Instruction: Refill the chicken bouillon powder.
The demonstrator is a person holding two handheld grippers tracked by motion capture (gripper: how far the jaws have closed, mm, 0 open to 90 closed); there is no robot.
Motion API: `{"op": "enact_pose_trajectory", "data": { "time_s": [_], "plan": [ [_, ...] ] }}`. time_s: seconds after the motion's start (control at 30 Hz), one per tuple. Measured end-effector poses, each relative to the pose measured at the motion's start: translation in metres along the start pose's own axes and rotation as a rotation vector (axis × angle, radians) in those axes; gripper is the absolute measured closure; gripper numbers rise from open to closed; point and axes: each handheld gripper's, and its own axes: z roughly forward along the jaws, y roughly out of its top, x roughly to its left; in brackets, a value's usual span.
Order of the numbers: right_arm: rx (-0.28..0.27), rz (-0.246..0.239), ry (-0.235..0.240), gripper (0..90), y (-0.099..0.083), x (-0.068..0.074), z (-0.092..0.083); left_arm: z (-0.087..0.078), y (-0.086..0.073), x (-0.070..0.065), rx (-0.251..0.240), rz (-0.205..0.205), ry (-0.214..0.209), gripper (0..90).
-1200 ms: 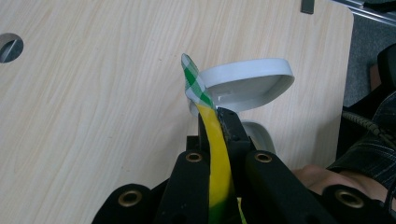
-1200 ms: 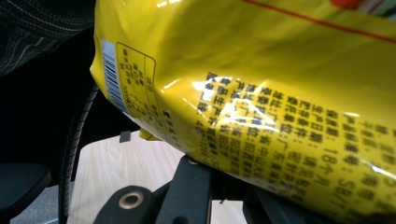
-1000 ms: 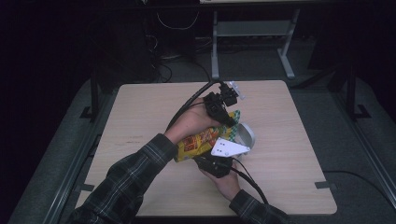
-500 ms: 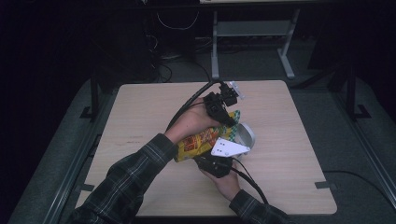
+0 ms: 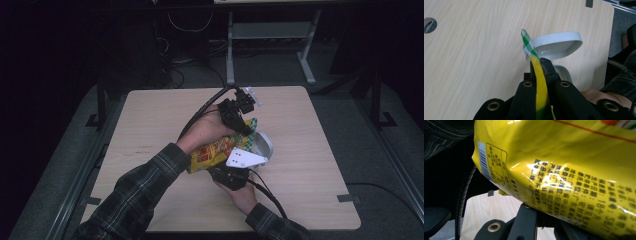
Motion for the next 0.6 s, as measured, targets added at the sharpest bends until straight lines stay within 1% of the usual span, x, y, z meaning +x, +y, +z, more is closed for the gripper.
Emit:
{"op": "enact_pose_trajectory", "data": {
  "time_s": [0.33, 0.47, 0.6],
  "plan": [
    [-0.001, 0.004, 0.000, 89.9, -0.0005, 0.0002, 0.0014, -0.0013, -0.0015, 0.0008, -0.006, 0.002, 0.005, 89.5],
    [0.001, 0.005, 0.007, 89.9, 0.0000, -0.0002, 0.0013, -0.0015, -0.0017, 0.0020, -0.008, -0.009, 0.005, 89.5],
    [-0.001, 0.004, 0.008, 89.9, 0.0007, -0.0007, 0.0008, -0.0024, -0.0007, 0.0028, -0.002, -0.005, 0.012, 89.6]
  ]
}}
